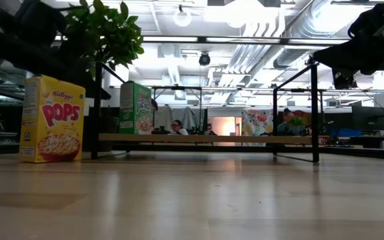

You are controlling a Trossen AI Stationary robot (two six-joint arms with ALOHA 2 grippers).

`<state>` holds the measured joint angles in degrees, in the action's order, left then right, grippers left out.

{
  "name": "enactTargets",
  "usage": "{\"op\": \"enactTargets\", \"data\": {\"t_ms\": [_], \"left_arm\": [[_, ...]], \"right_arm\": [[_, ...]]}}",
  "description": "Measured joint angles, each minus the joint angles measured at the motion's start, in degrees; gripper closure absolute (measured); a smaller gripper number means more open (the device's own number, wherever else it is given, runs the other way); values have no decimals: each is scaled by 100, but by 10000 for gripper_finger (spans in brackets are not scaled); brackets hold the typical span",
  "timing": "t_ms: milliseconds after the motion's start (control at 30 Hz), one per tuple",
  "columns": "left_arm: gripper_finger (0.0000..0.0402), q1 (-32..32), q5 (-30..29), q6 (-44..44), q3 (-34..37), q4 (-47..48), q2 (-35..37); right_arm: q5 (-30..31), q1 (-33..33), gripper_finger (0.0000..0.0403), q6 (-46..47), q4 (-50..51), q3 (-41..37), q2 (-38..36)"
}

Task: Stack cereal on shelf
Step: Put the top green cereal box on the shelf

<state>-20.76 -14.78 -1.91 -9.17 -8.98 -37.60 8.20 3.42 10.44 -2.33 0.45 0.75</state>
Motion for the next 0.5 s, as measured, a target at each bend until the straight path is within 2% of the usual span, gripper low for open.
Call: {"op": "enactTargets", "data": {"t_ms": [200,500], "left_arm": [[401,-392,592,-103,471,-842,0],[401,-641,1273,-89,573,-1222,-32]], "right_arm": [[0,0,402,1,-1,1,0],[-1,0,402,2,-2,0,0]]}}
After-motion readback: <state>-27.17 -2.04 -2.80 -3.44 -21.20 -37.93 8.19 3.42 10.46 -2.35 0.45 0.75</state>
